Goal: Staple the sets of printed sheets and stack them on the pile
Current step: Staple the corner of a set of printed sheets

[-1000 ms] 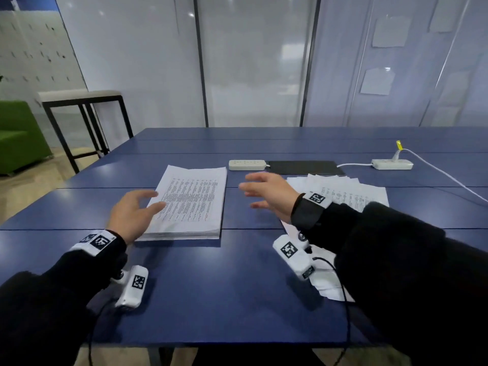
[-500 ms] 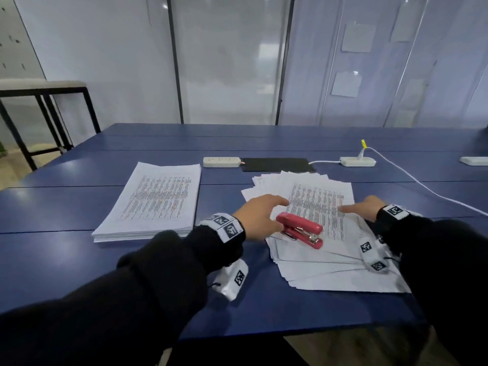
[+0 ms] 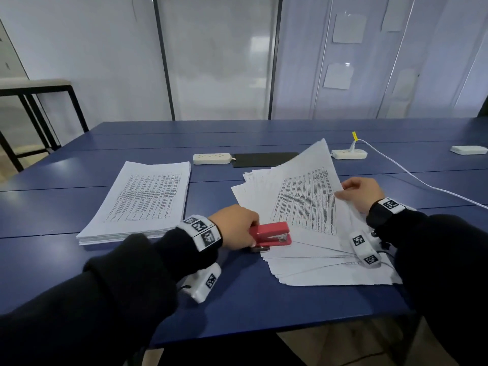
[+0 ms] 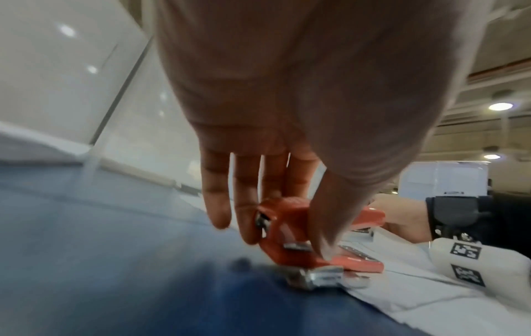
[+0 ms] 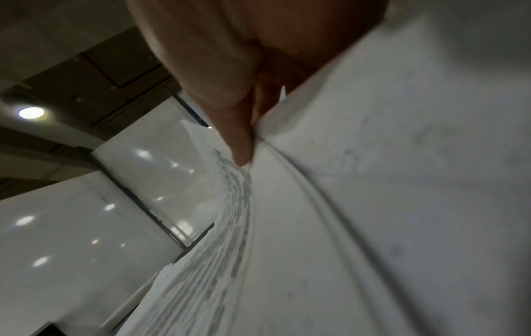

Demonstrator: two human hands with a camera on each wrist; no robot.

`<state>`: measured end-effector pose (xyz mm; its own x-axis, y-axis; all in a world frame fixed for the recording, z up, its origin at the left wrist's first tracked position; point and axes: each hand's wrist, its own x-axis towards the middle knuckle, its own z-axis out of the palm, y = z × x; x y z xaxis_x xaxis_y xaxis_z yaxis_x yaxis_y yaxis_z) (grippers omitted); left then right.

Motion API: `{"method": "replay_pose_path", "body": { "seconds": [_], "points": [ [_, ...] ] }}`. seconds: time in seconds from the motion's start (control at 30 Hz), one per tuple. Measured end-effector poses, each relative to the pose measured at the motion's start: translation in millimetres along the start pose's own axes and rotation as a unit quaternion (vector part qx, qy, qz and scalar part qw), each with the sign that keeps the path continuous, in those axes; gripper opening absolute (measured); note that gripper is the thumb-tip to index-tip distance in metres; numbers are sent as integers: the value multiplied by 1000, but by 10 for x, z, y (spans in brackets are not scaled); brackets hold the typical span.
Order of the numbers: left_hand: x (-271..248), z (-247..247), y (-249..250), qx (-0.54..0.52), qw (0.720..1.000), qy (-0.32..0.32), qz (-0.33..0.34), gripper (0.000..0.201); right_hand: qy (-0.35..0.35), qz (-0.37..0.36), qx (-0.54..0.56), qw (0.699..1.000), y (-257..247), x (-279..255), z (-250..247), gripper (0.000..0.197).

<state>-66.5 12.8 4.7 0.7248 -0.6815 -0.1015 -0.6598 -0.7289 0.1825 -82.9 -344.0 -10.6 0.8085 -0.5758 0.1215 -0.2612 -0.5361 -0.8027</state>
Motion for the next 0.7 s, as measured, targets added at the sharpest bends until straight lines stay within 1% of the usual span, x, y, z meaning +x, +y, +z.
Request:
{"method": "replay_pose_path", "body": {
  "seconds": [0.1,0.13,0.2,0.27,0.3,0.4,0.47,0.5,0.57,0.63,0.7],
  "points": [
    [-269,-99,-232,22,1000,4,-15,22,-38,-32,52,997,-167,-43,-97,13],
    [-366,-156,-312,17,1000,7,-23,22,-53,-41,66,996,-217,-37,-129,13],
    [-551,-285,-486,-7,998,24,-50,23,-106,-41,103,988,-290,25,-189,15],
    [-719,-416,-644,-57,993,60,-84,25,-170,-40,129,976,-359,97,-256,28],
    [-792,-465,-723,-90,988,82,-100,24,-194,-43,120,973,-414,122,-277,33],
    [-971,-548,-875,-210,961,126,-127,15,-220,-50,58,972,-515,228,-292,38],
    [-1057,-543,-920,-262,947,127,-135,11,-214,-15,59,975,-524,277,-266,42],
    [-1086,-524,-941,-265,946,125,-137,11,-202,-7,46,978,-515,298,-241,43],
    [-1127,-460,-947,-269,947,105,-142,10,-168,-10,-30,985,-516,283,-207,41],
    [-1139,-358,-925,-288,945,68,-140,11,-124,-22,-115,985,-504,269,-210,35],
    [-1114,-250,-882,-292,947,31,-133,13,-80,-25,-159,984,-510,247,-249,33]
  ]
}}
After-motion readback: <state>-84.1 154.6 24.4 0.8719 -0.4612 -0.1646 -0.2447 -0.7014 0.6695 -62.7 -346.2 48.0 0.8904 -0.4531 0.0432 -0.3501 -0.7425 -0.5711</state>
